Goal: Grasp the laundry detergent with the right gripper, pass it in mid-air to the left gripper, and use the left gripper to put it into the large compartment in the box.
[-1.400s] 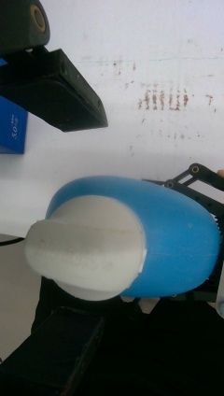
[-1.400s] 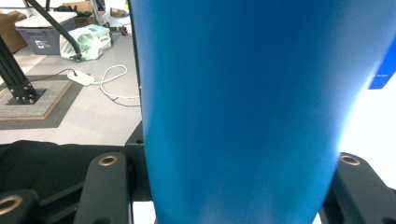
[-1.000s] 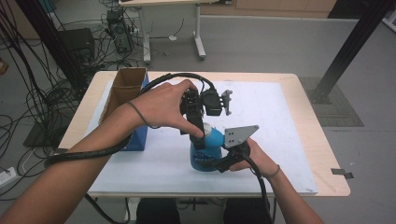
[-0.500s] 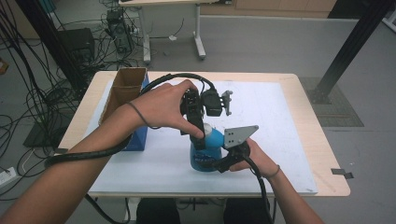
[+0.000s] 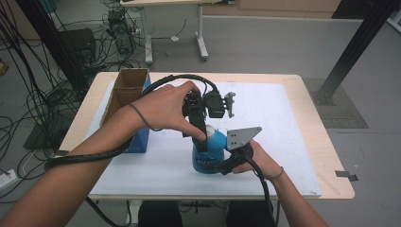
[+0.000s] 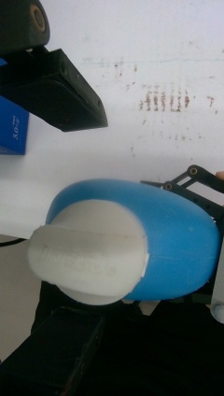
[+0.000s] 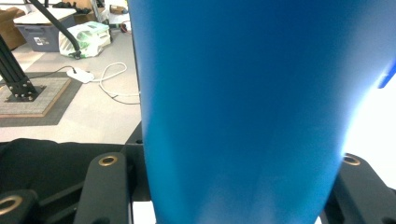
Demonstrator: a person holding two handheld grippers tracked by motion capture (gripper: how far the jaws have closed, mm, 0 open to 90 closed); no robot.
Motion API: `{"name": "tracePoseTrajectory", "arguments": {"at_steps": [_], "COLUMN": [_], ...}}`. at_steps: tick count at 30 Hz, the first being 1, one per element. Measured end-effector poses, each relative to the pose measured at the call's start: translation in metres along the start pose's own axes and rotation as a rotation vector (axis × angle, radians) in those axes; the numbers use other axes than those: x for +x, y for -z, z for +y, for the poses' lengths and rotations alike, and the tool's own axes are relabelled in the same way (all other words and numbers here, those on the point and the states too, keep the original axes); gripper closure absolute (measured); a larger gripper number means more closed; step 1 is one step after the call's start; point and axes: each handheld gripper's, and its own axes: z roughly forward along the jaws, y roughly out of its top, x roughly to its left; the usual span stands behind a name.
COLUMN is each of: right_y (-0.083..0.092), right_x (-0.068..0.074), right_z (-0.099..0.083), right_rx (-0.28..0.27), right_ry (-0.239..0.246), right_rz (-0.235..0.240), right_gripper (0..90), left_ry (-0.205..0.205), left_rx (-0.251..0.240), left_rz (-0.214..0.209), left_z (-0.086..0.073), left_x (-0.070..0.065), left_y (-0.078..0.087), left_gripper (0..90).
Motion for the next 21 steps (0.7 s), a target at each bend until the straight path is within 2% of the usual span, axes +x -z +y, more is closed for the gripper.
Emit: {"name": "tracePoseTrajectory", "arguments": {"at_steps": [14,21], "right_y": [0.001,0.0], "right_x": [0.0,0.0], "right_z": [0.004,0.005], "right_rx": [0.002,0.004], "right_ry": [0.013,0.016], "right_rz": [0.001,0.003], "right_gripper": [42.1,42.1], "left_ry": [-0.011,-0.024], "left_rx": [0.013,0.035], "left_rz": [-0.01,-0.014], "left_z": [0.005,0.012], "left_x": [-0.001,-0.004], "left_y": [-0.007,-0.013], "left_gripper": [7.5,7.8]}}
